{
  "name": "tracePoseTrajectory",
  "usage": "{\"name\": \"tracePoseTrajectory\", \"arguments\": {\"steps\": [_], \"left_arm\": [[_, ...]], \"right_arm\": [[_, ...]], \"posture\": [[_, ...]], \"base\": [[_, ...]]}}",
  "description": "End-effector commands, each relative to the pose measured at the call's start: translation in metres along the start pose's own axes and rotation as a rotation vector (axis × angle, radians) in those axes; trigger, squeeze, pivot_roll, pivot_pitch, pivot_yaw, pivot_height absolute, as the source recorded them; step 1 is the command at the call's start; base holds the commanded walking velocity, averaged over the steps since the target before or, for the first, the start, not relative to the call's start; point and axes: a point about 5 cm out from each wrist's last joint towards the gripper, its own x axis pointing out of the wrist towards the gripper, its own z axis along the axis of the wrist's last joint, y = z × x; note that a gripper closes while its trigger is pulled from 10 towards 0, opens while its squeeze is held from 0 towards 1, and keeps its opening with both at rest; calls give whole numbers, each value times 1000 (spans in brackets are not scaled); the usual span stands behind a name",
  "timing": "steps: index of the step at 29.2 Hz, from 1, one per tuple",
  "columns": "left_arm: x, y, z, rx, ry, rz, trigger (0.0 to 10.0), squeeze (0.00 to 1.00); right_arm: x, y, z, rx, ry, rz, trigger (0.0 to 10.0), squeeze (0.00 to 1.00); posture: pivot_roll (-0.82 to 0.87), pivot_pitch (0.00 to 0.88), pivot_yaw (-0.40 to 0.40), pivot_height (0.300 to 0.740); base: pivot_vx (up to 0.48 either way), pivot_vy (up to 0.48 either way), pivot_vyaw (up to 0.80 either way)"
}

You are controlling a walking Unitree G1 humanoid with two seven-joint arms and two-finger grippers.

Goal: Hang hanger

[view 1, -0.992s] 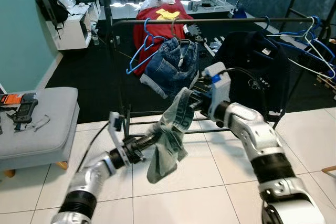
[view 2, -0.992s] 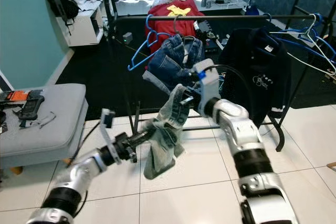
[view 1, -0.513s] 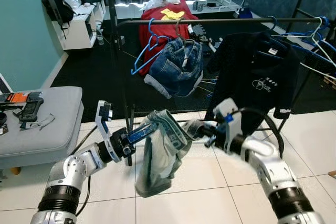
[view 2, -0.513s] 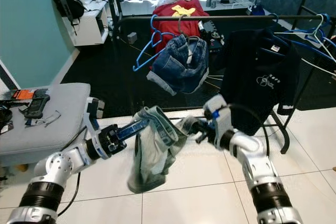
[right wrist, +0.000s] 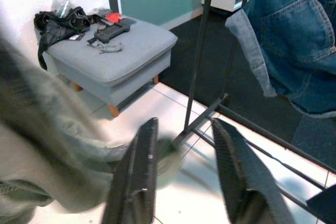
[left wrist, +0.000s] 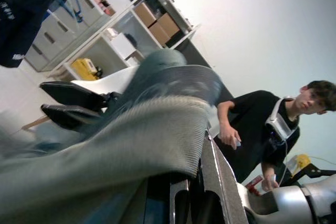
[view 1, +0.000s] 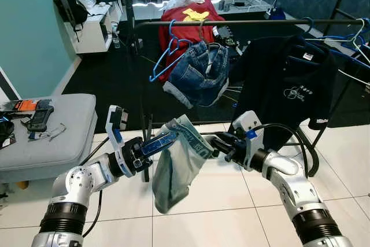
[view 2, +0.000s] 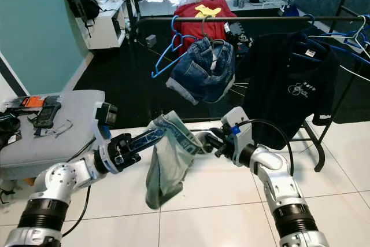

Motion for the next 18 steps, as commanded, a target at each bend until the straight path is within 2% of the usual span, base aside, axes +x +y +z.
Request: {"name": "tracePoseTrajectory", "arguments": {"steps": [1, 2, 3, 4, 8, 10, 11, 12, 15, 16, 17, 18], "left_arm": [[-5, -4, 5, 12, -9, -7, 0, 0], [-3, -7, 7, 10, -11, -36, 0, 0], [-3, -7, 7, 10, -11, -36, 0, 0], [-1, -10, 9, 6, -12, -66, 0, 0], [3, -18, 12, -10, -21, -130, 0, 0], [4, -20, 12, -15, -20, -149, 0, 0], [5, -21, 12, -20, -15, -163, 0, 0], [5, -23, 12, -27, -9, -175, 0, 0], [7, -25, 10, -39, 6, -192, 0, 0], [9, -27, 9, -47, 25, -212, 0, 0], [10, -29, 8, -53, 41, -227, 0, 0], [10, -29, 8, -53, 41, -227, 0, 0]], "right_arm": [[0, 3, 1, 2, -26, 10, 10000, 1000], [0, 5, 3, -4, -50, 19, 10000, 737], [0, 5, 3, -4, -50, 19, 10000, 737], [-1, 6, 5, -12, -76, 25, 10000, 0], [-4, 6, 9, -33, -122, 34, 10000, 0], [-7, 5, 11, -14, -143, 55, 10000, 0], [-10, 4, 12, 9, -154, 70, 10000, 373], [-12, 3, 13, 30, -162, 80, 10000, 1000], [-15, 1, 12, 41, -164, 85, 10000, 1000], [-16, -1, 11, 3, -151, 78, 10000, 1000], [-16, -1, 10, -25, -141, 77, 10000, 0], [-16, -1, 10, -25, -141, 77, 10000, 0]], "posture": [[-82, 57, 24, 740], [-82, 52, 25, 740], [-82, 52, 25, 740], [-82, 51, 27, 740], [-86, 47, 27, 740], [-87, 47, 28, 740], [-88, 47, 27, 740], [-89, 47, 27, 740], [-89, 47, 28, 740], [-90, 48, 28, 740], [-90, 48, 29, 740], [-90, 48, 29, 740]], "base": [[0, 0, 0], [0, 0, 0], [0, 0, 0], [0, 0, 0], [0, 0, 0], [0, 0, 0], [0, 0, 0], [0, 0, 0], [0, 0, 0], [0, 0, 0], [0, 0, 0], [0, 0, 0]]}}
